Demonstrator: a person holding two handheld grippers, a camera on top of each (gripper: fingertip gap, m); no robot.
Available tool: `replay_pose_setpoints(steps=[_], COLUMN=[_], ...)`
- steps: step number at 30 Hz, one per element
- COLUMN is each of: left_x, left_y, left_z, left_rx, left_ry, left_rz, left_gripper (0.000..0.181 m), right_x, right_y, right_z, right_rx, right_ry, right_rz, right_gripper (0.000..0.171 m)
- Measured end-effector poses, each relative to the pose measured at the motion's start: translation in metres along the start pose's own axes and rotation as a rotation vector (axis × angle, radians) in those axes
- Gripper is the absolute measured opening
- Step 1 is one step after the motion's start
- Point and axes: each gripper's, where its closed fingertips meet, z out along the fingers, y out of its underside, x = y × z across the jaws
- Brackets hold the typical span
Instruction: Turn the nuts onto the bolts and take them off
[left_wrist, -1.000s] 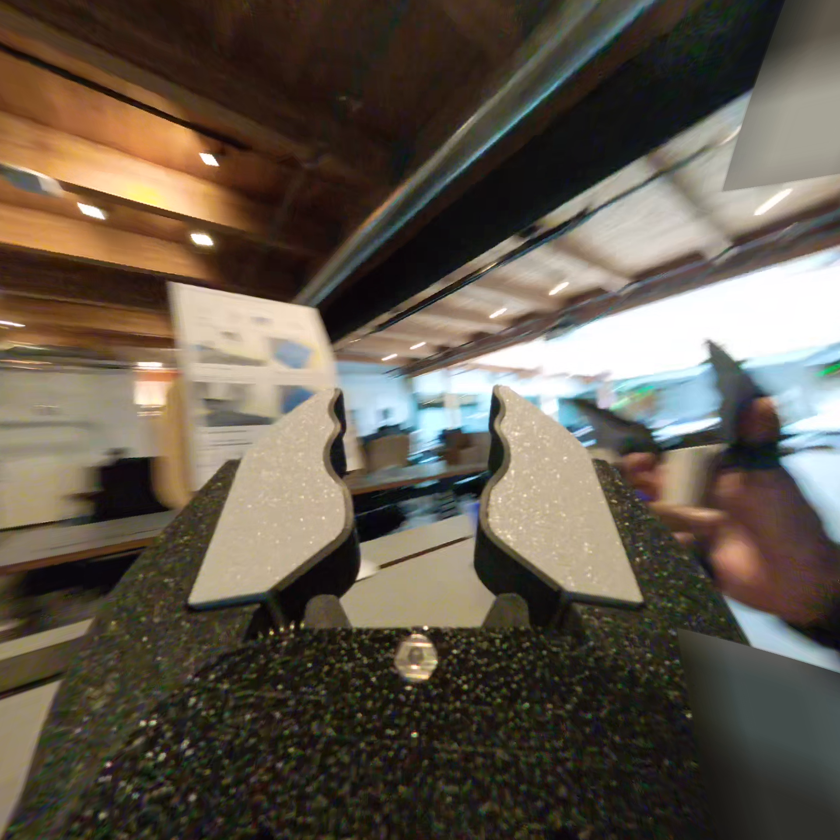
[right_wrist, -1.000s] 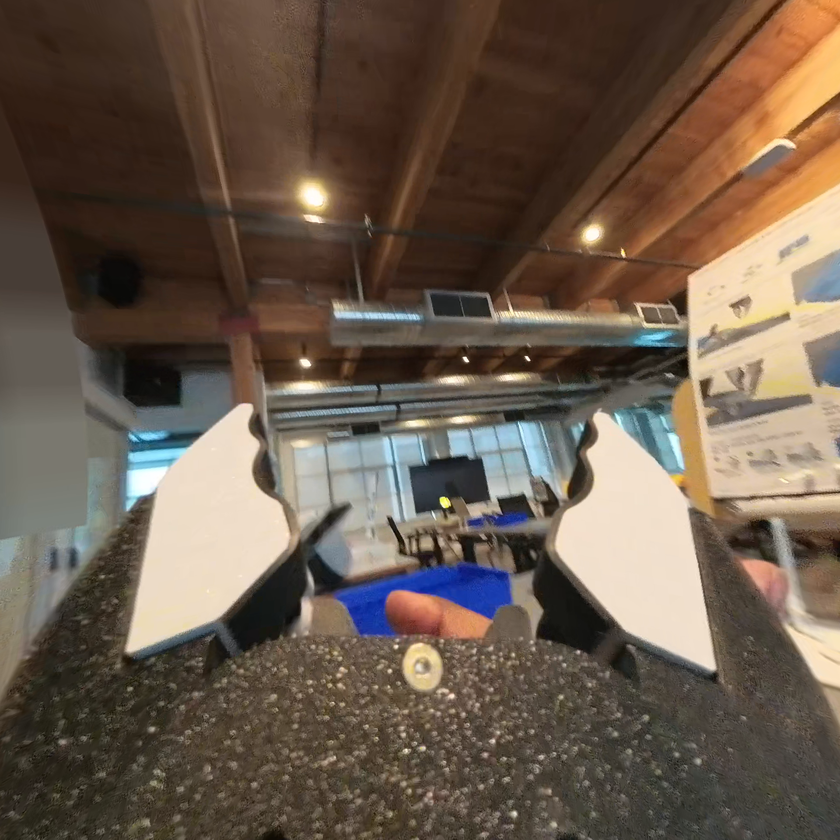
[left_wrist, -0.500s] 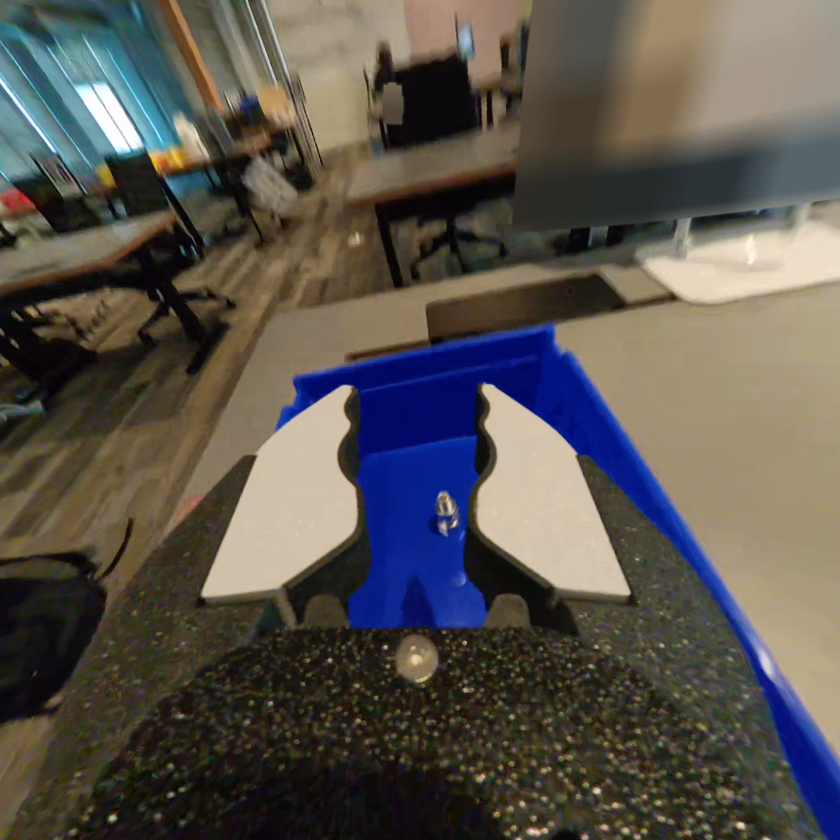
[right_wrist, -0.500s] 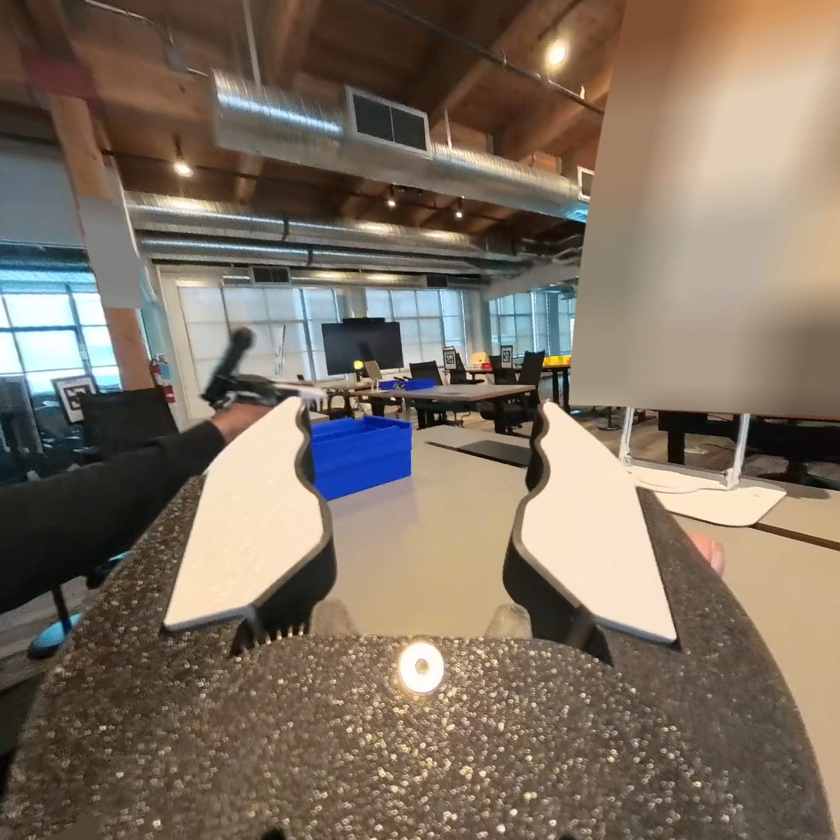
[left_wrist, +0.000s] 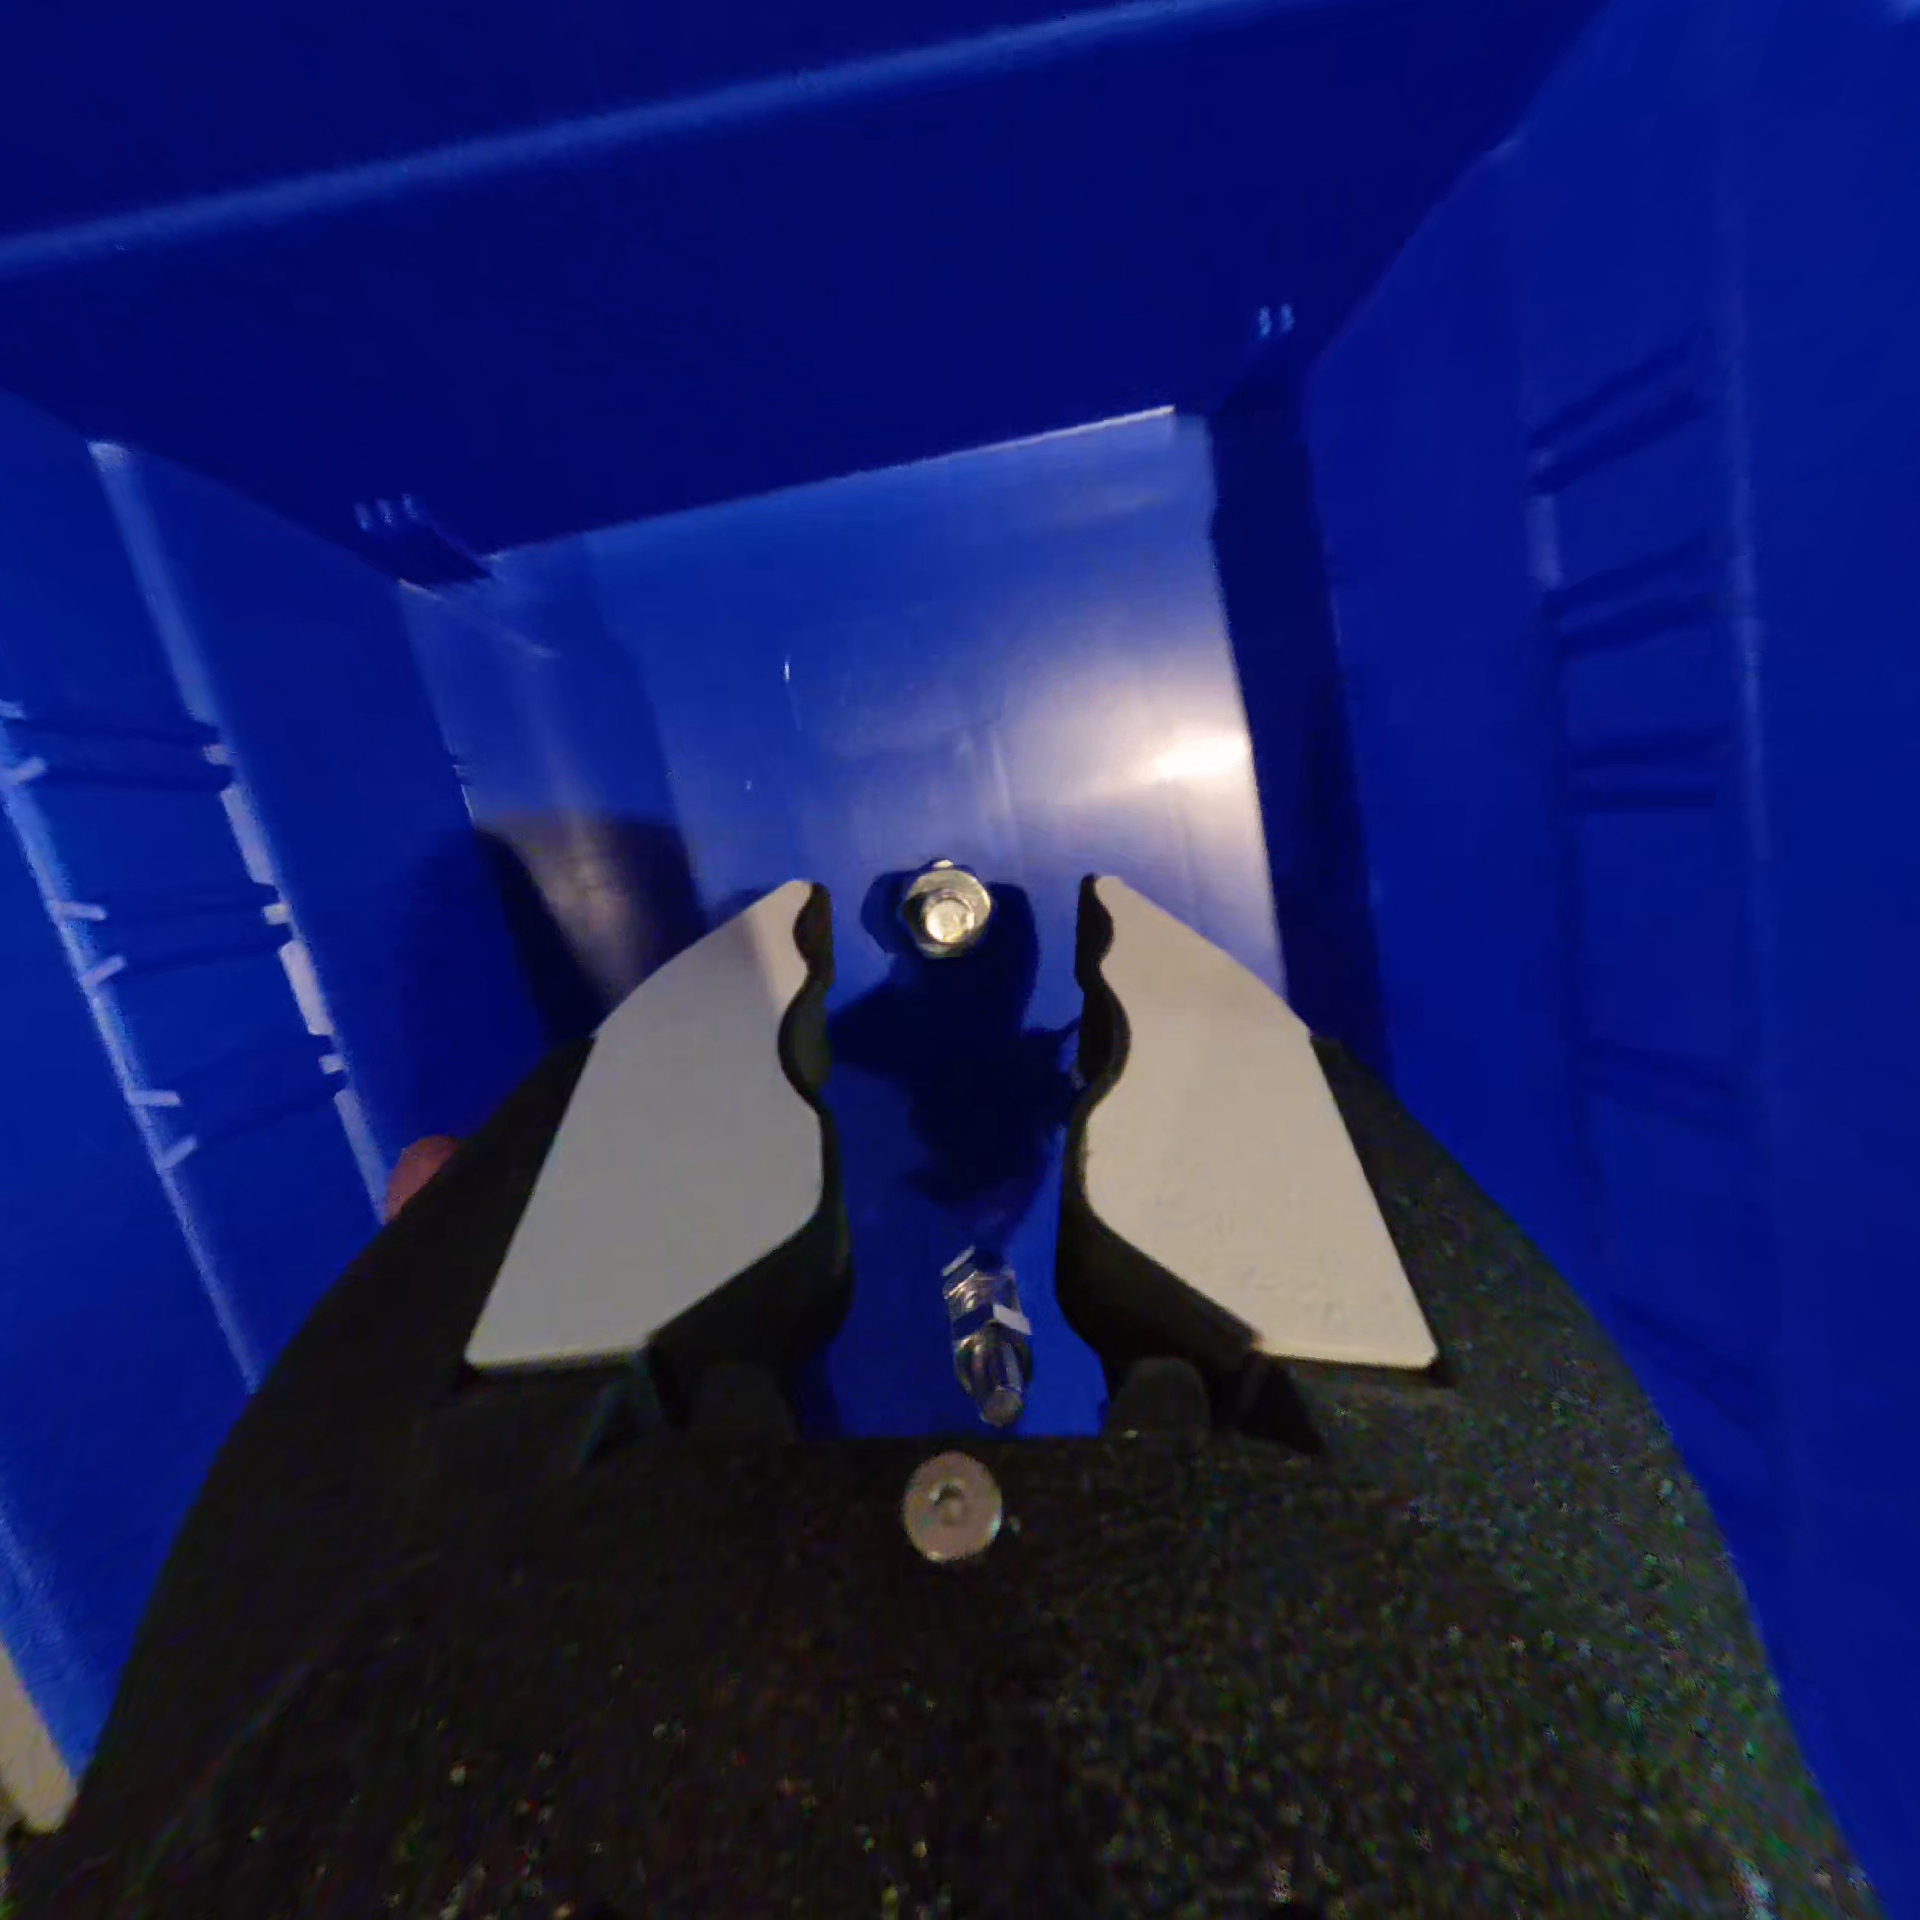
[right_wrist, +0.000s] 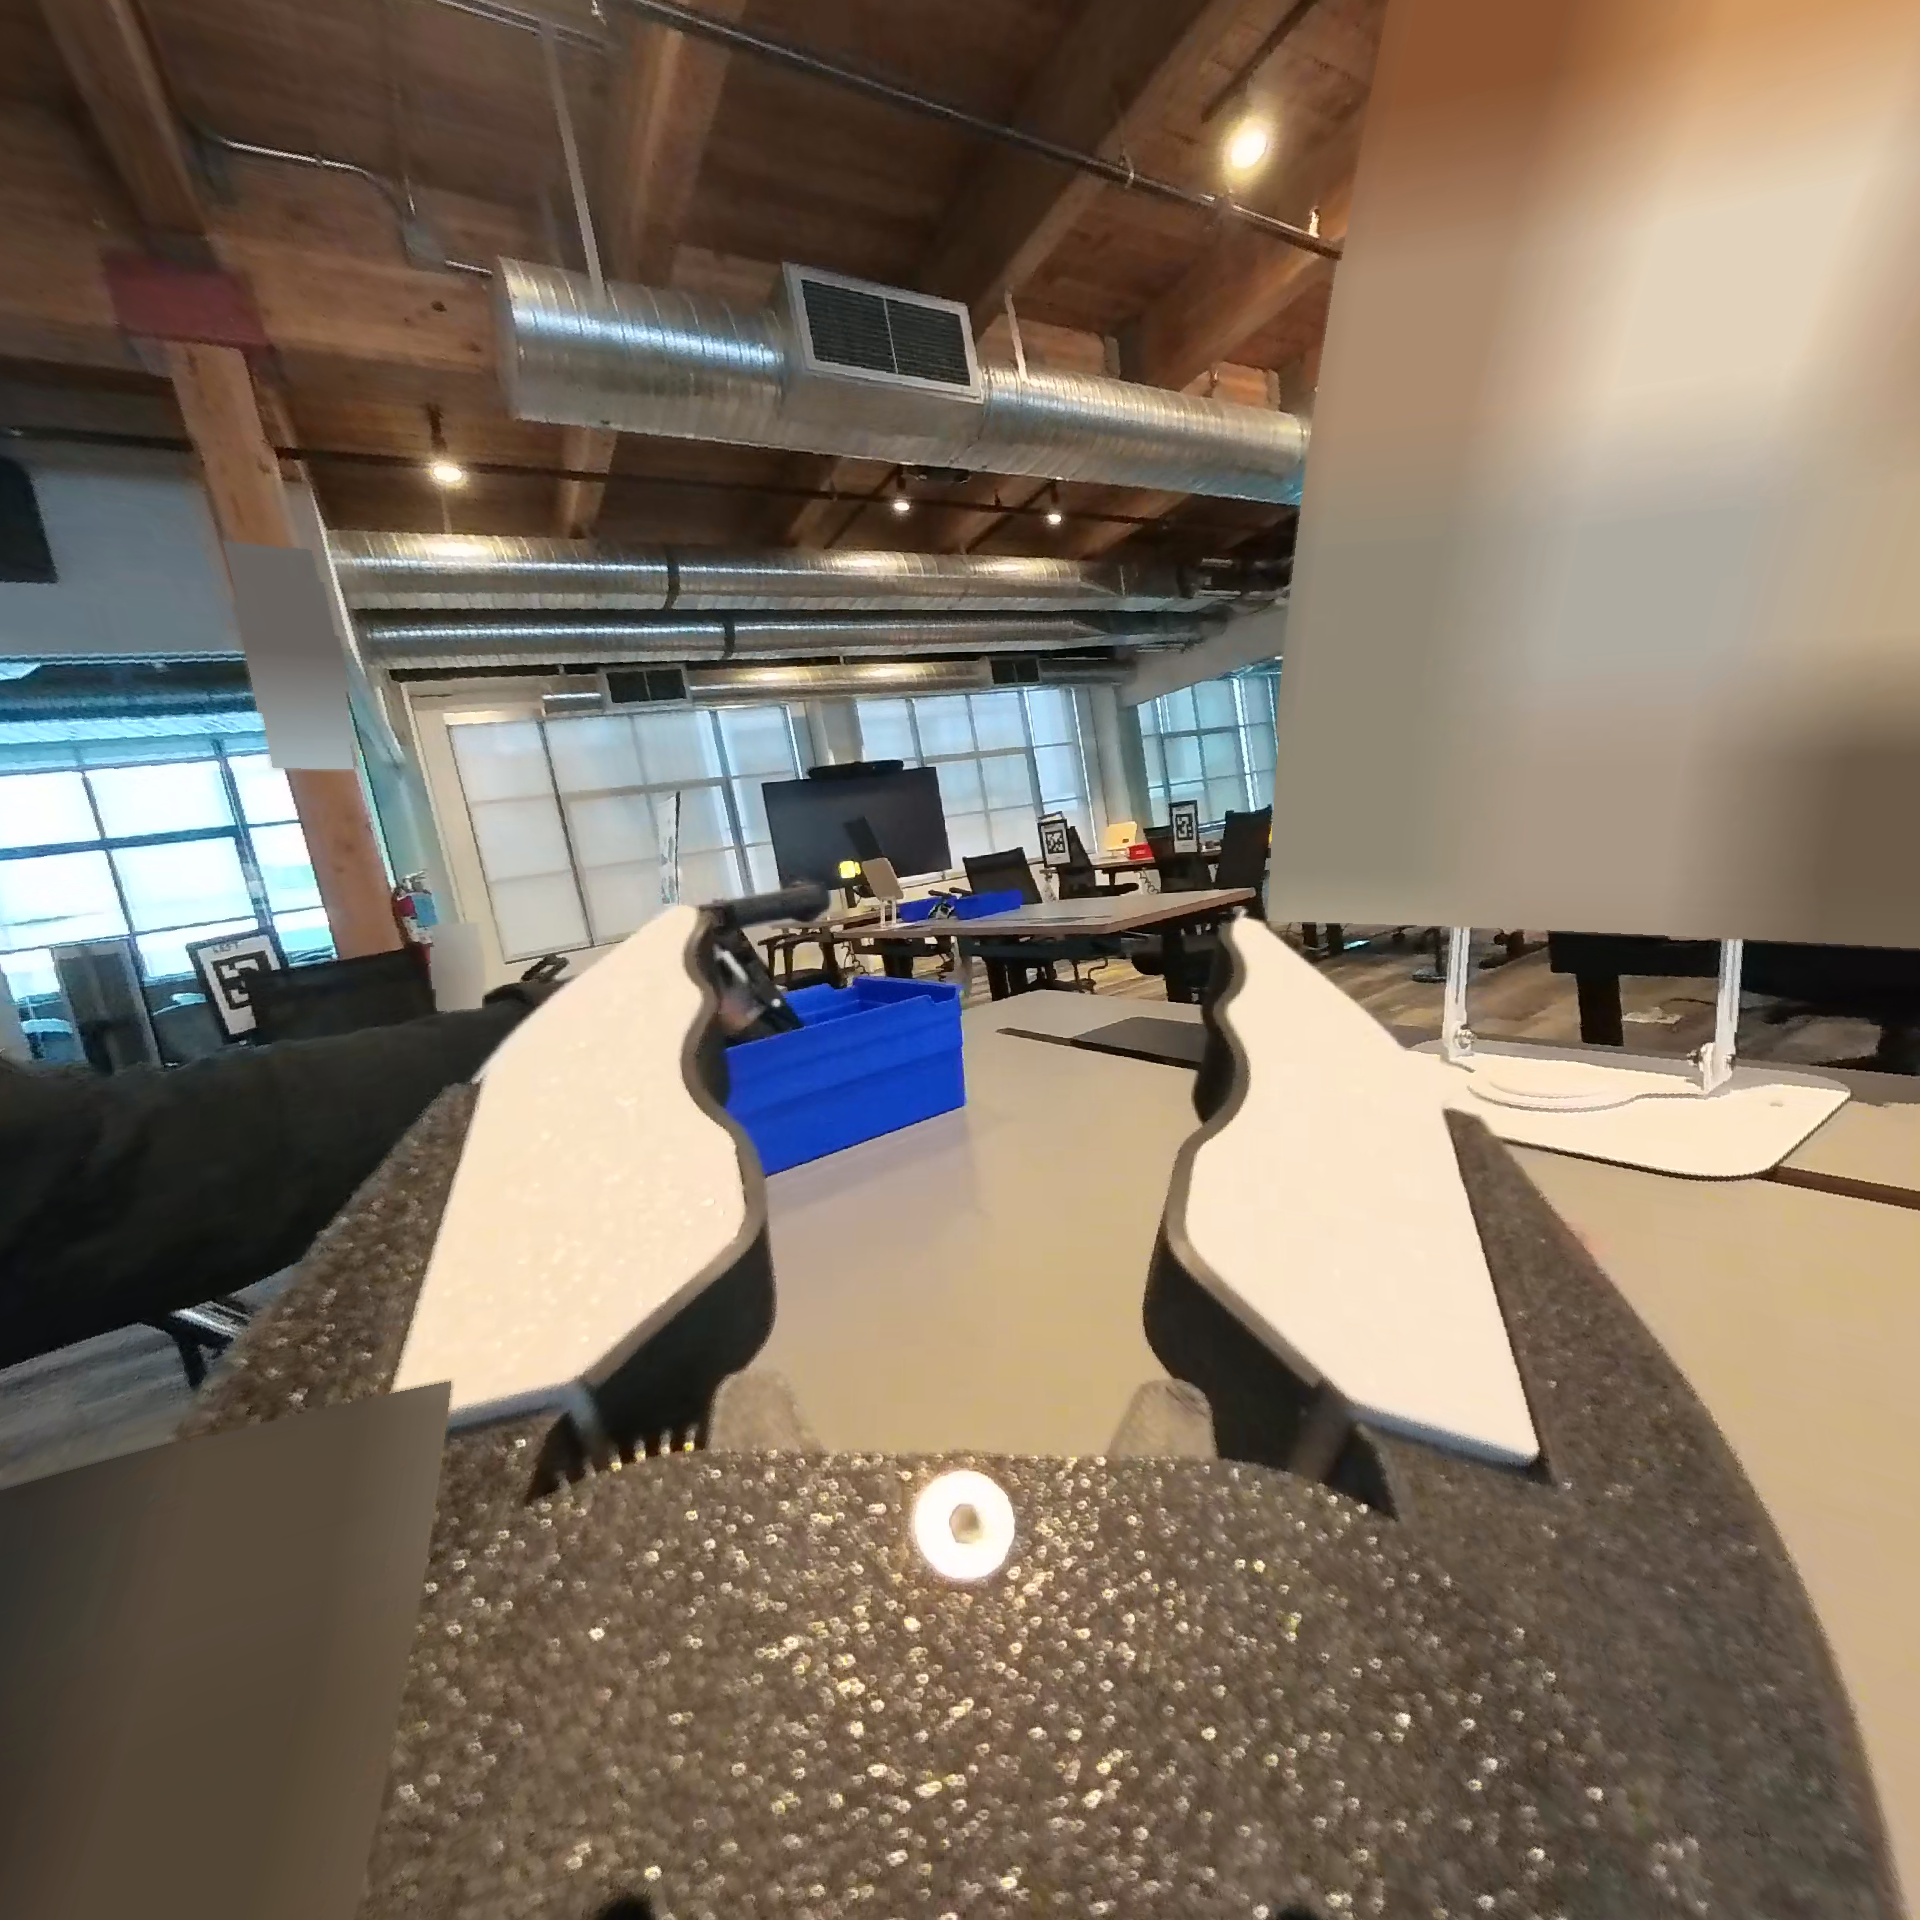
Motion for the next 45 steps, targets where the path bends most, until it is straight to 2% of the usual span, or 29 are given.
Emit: replay_pose_setpoints(steps=[8, 11, 14, 16, 19, 22, 25, 26, 30, 33, 35, 36, 40, 45], left_x=[-0.001, 0.000, 0.003, 0.017, 0.072, 0.163, 0.261, 0.291, 0.395, 0.435, 0.446, 0.452, 0.472, 0.476], left_y=[0.005, 0.004, -0.006, -0.023, -0.053, -0.068, -0.064, -0.062, -0.049, -0.037, -0.033, -0.027, -0.003, 0.008], left_z=[0.016, 0.015, -0.001, -0.029, -0.095, -0.160, -0.195, -0.200, -0.182, -0.148, -0.136, -0.137, -0.117, -0.120], left_rx=[-0.090, -0.064, 0.045, 0.190, 0.474, 0.725, 0.891, 0.929, 1.036, 1.133, 1.148, 1.159, 1.157, 1.232], left_ry=[-0.015, -0.018, -0.010, 0.023, 0.156, 0.405, 0.707, 0.812, 1.197, 1.318, 1.369, 1.381, 1.167, 1.069], left_rz=[0.036, 0.089, 0.075, 0.081, 0.155, 0.294, 0.426, 0.443, 0.470, 0.467, 0.405, 0.448, 0.734, 0.850], left_gripper=[0.020, 0.020, 0.020, 0.019, 0.018, 0.019, 0.019, 0.019, 0.018, 0.018, 0.018, 0.018, 0.018, 0.018], right_x=[0.001, 0.001, 0.000, -0.002, -0.005, -0.010, -0.017, -0.021, -0.023, -0.013, -0.009, -0.009, -0.009, -0.019], right_y=[0.000, 0.000, 0.002, 0.003, 0.007, 0.008, 0.006, 0.006, 0.017, 0.035, 0.045, 0.051, 0.067, 0.075], right_z=[-0.002, -0.002, -0.002, -0.002, 0.004, 0.017, 0.037, 0.045, 0.069, 0.067, 0.056, 0.051, 0.042, 0.040], right_rx=[0.009, 0.007, -0.005, -0.008, -0.037, -0.062, -0.089, -0.102, -0.143, -0.159, -0.173, -0.202, -0.319, -0.374], right_ry=[-0.003, -0.005, -0.014, -0.022, -0.048, -0.088, -0.148, -0.191, -0.303, -0.314, -0.333, -0.349, -0.404, -0.508], right_rz=[0.025, 0.027, 0.022, 0.013, -0.013, -0.007, -0.036, -0.053, -0.132, -0.200, -0.128, -0.071, 0.139, 0.431], right_gripper=[0.088, 0.087, 0.086, 0.086, 0.085, 0.085, 0.084, 0.079, 0.070, 0.069, 0.063, 0.058, 0.049, 0.048])
